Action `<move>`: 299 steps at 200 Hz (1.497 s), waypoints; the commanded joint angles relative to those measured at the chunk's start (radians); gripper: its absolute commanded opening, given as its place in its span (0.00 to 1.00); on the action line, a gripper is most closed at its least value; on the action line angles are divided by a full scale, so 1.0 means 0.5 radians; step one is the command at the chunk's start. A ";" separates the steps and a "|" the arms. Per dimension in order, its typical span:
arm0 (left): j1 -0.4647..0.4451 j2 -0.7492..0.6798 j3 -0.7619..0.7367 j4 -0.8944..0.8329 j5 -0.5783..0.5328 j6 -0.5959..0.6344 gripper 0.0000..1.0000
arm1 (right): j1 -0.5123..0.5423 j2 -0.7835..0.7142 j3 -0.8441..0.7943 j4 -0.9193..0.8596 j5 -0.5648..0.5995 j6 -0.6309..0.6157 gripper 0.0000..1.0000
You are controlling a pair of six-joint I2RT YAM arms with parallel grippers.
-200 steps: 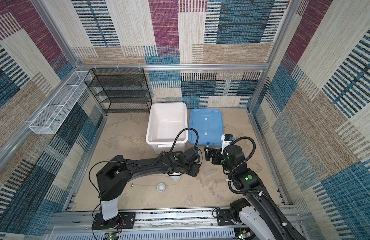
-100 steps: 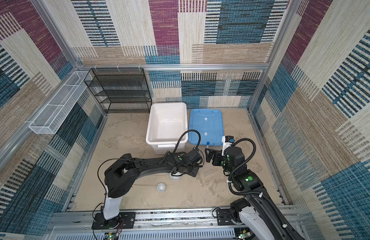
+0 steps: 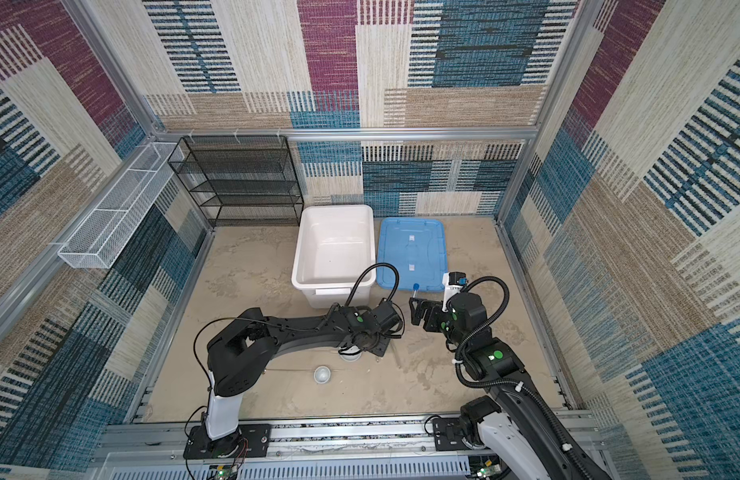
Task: Organize the chemistry lab equipment
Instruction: 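Lower left gripper onto a second blue-capped test tube and close, then lift the second test tube with left gripper while right gripper approaches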
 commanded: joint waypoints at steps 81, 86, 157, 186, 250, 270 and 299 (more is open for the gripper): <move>-0.067 0.035 0.086 -0.303 0.044 -0.064 0.32 | 0.002 0.069 0.047 0.054 -0.068 0.015 0.99; -0.064 0.041 0.093 -0.309 0.047 -0.064 0.33 | 0.002 0.075 0.044 0.055 -0.074 0.017 0.99; -0.031 0.048 0.057 -0.271 0.009 -0.118 0.29 | 0.000 0.055 0.045 0.055 -0.058 0.029 0.99; -0.006 0.028 0.023 -0.200 0.043 -0.130 0.23 | 0.002 0.057 0.027 0.071 -0.057 0.026 0.99; 0.033 -0.076 -0.085 -0.022 0.044 -0.197 0.16 | 0.002 0.054 0.000 0.073 -0.047 0.017 0.99; 0.059 -0.122 -0.134 0.087 0.090 -0.210 0.15 | 0.003 0.053 -0.011 0.084 -0.046 0.013 0.99; 0.065 -0.246 -0.269 0.341 0.141 -0.182 0.14 | 0.002 0.043 -0.030 0.107 -0.069 -0.001 0.99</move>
